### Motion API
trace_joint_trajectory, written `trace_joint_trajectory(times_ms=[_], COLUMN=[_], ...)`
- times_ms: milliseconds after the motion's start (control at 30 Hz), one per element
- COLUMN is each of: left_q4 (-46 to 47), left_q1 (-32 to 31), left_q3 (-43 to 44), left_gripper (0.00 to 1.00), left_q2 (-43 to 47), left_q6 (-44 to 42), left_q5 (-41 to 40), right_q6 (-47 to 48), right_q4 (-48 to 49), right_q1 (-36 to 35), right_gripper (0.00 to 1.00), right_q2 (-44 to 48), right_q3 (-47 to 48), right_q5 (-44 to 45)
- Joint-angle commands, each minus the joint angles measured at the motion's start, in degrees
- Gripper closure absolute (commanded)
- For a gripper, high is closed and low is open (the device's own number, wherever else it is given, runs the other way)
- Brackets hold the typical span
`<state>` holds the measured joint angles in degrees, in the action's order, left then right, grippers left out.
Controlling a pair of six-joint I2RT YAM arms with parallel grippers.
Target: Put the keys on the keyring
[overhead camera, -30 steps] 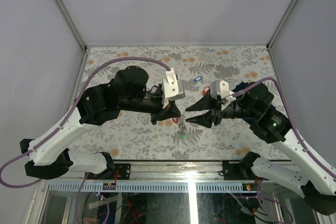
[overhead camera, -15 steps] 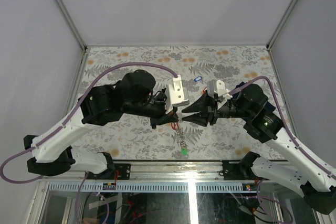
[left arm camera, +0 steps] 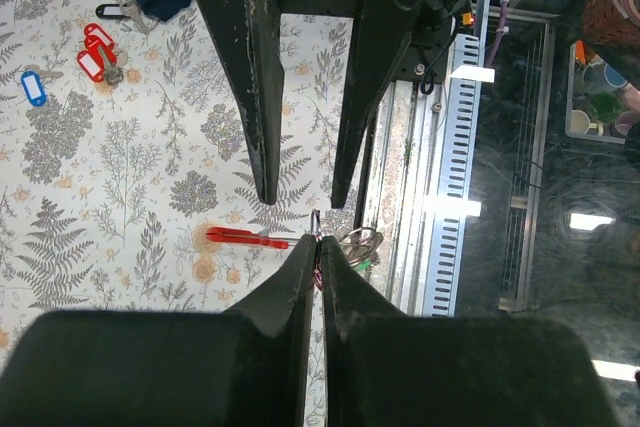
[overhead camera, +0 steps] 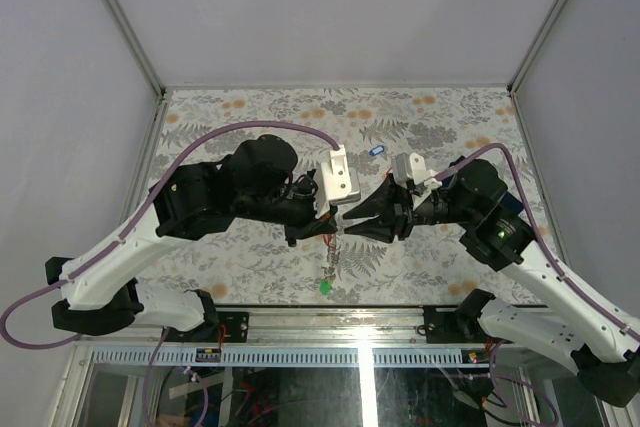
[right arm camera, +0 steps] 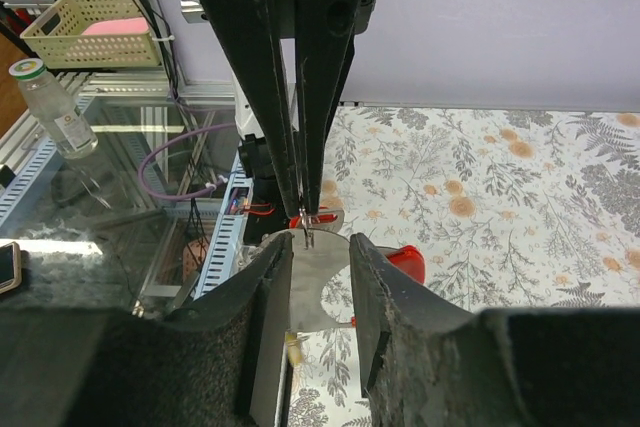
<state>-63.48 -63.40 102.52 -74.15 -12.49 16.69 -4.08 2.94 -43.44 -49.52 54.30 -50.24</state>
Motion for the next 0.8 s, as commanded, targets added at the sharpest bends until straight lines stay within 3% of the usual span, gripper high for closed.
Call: trace_joint_trajectory(times_ms=[0,433,767], left_q4=[2.2,2.26,2.26], left_q1=[-0.33,-0.5,-0.41], left_q3=[2.15,2.23,2.36], left_gripper=[1.0,1.0,1.0], left_q2=[-0.02,-0.12,-0.67], left_q6=[-0.55,-0.46,-0.8], left_q5=[-0.94,-0.71,-0.69], right_q6=[1.05,-0.68,-2.54], right_q4=[2.85,4.22,6.37], right_q1=[0.16,0.14,0.1], right_gripper=[0.65,0.64,0.73], right_q2=[2.52,0.09,-1.6], right_q3=[-0.28,0.43,0.3], right_q5=[1.34,-1.14,-2.83])
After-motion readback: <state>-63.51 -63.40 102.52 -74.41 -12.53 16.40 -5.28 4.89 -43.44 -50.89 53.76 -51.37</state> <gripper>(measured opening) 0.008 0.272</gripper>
